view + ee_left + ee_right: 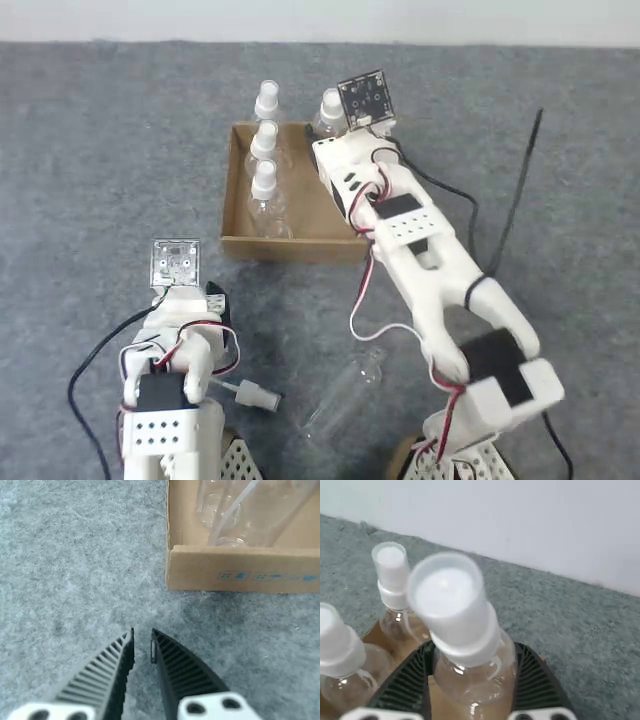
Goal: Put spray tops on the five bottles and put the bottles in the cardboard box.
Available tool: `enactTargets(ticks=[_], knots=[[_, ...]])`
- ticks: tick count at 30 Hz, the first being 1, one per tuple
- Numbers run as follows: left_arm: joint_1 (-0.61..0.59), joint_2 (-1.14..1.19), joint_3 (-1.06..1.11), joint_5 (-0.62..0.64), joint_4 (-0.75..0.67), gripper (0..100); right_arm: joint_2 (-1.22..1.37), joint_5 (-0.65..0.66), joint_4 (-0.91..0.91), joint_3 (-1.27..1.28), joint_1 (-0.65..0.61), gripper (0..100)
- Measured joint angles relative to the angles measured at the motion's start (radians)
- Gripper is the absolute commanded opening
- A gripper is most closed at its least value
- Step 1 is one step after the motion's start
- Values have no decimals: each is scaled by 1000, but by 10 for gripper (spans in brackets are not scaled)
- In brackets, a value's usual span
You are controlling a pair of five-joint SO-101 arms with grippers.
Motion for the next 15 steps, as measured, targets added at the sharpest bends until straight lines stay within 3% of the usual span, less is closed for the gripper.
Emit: enactTargets(ticks=[15], knots=[[2, 0, 0, 0, 0, 51, 247, -2, -5, -172, 5, 6]])
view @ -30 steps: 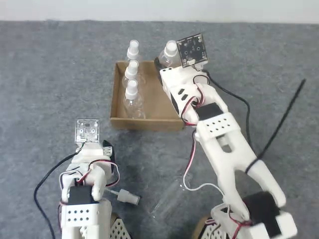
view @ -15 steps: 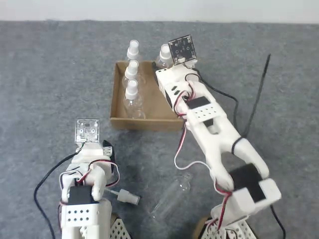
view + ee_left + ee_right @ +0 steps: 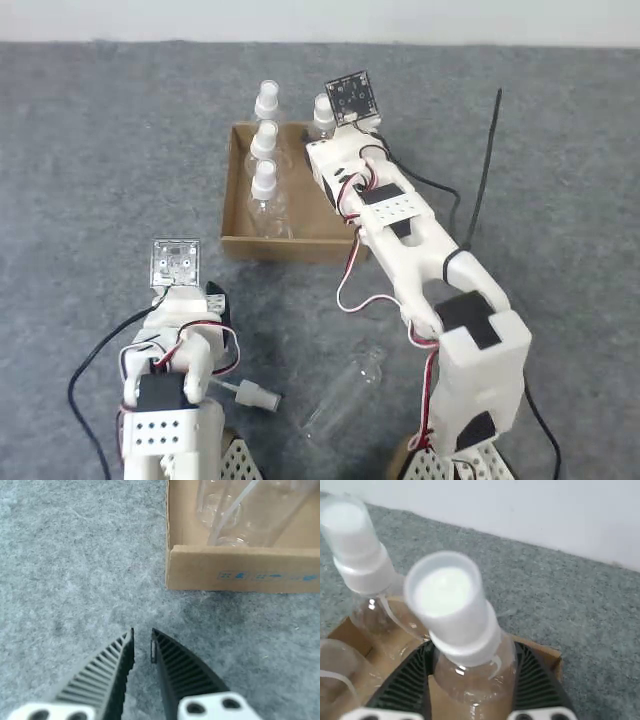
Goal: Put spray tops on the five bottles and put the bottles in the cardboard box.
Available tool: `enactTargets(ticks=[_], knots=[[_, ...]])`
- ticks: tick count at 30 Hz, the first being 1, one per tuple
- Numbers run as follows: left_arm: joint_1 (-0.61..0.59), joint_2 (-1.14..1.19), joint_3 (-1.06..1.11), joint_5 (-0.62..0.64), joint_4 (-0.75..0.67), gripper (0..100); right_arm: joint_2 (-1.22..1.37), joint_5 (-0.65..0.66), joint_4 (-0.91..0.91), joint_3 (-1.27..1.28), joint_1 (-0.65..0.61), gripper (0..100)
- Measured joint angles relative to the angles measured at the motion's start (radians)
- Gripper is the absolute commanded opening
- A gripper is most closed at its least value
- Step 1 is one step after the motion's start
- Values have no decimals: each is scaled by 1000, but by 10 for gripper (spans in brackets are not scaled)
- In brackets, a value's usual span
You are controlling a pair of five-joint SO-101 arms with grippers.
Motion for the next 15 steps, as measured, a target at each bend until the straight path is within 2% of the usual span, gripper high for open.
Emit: enactTargets(ticks=[11, 15], knots=[[0, 0, 0, 0, 0, 51, 32, -6, -9, -21, 18, 12], [0, 0, 0, 0, 0, 51, 32, -6, -9, -21, 18, 95]])
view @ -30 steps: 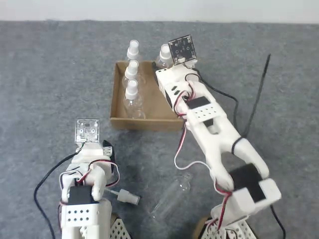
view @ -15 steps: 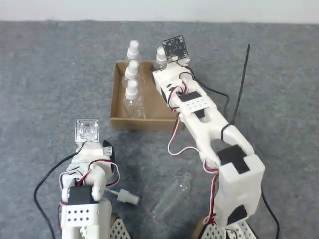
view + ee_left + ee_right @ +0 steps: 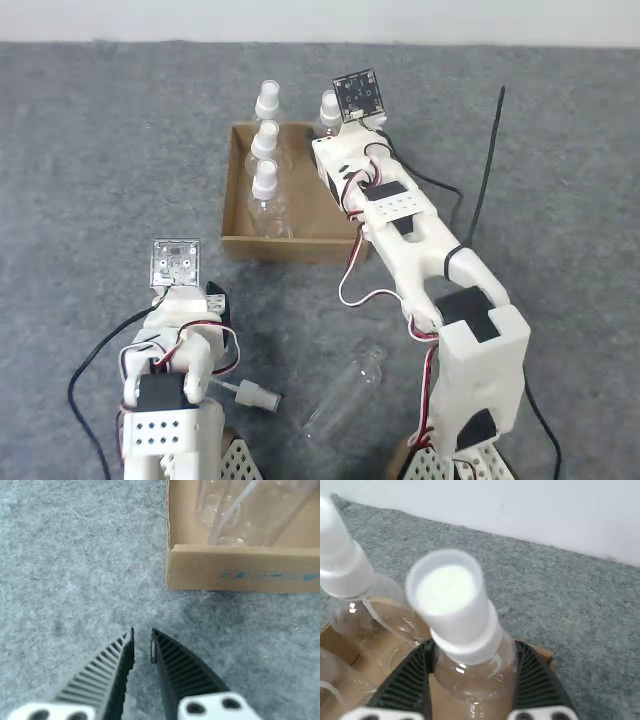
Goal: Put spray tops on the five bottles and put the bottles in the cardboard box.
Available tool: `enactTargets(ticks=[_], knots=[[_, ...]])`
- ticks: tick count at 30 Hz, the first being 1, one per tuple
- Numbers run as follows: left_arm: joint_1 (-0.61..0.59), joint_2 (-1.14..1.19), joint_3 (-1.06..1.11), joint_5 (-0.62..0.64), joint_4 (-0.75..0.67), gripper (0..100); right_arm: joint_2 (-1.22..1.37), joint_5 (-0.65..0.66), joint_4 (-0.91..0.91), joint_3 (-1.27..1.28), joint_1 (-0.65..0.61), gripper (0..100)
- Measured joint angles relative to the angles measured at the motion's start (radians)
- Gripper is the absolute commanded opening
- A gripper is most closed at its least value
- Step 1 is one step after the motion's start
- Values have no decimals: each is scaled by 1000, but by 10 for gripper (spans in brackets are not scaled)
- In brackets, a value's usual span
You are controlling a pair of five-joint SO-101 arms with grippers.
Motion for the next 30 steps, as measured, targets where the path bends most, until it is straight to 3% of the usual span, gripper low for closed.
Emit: enactTargets(ticks=[5, 10, 25, 30], knots=[[0, 0, 0, 0, 0, 51, 0, 0, 0, 0, 0, 216], [0, 0, 0, 0, 0, 51, 5, 0, 0, 0, 2, 277], [0, 0, 0, 0, 0, 51, 20, 0, 21, 2, 0, 282], [0, 0, 0, 0, 0, 51, 9, 0, 106, 2, 0, 282]])
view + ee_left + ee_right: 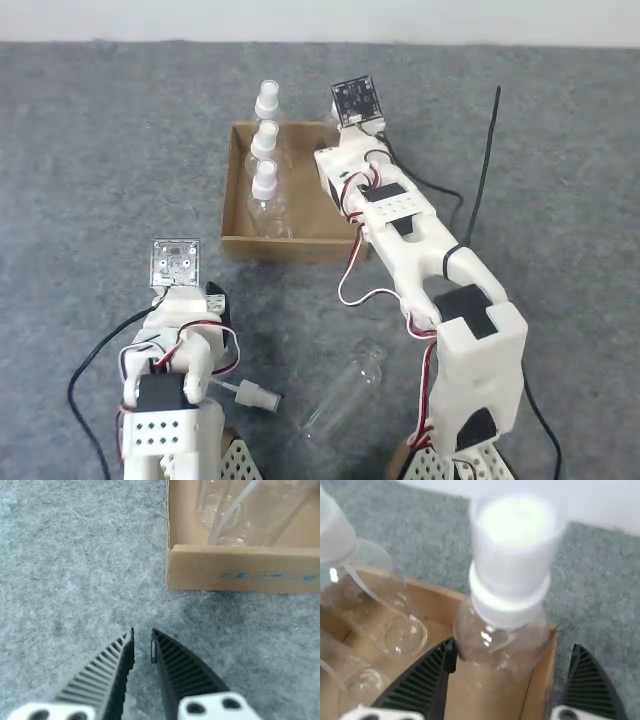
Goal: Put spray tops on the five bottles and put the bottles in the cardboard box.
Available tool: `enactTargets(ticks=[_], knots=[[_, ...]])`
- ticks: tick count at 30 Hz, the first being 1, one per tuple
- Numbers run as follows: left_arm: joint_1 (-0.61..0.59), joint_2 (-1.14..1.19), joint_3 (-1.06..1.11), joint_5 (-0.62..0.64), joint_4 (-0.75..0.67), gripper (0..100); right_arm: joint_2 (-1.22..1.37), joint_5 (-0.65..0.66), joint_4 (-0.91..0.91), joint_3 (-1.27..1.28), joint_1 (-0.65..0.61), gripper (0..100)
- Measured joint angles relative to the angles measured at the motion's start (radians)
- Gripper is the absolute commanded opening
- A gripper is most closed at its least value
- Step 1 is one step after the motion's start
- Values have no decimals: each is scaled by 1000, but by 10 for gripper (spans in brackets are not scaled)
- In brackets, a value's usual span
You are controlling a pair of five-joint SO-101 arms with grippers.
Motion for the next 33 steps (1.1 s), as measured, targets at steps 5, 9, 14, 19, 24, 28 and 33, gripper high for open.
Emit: enactTargets(ticks=[5, 9, 14, 19, 24, 28, 33], knots=[[0, 0, 0, 0, 0, 51, -12, 0, 66, 0, 0, 282], [0, 0, 0, 0, 0, 51, -12, 0, 110, 0, 0, 280], [0, 0, 0, 0, 0, 51, -92, 0, 167, 2, 2, 280], [0, 0, 0, 0, 0, 51, -222, 0, 169, 112, 0, 279], [0, 0, 0, 0, 0, 51, -358, 0, 169, 233, -11, 278], [0, 0, 0, 0, 0, 51, -442, 0, 169, 296, -25, 278], [0, 0, 0, 0, 0, 51, -562, 0, 169, 365, -20, 277]])
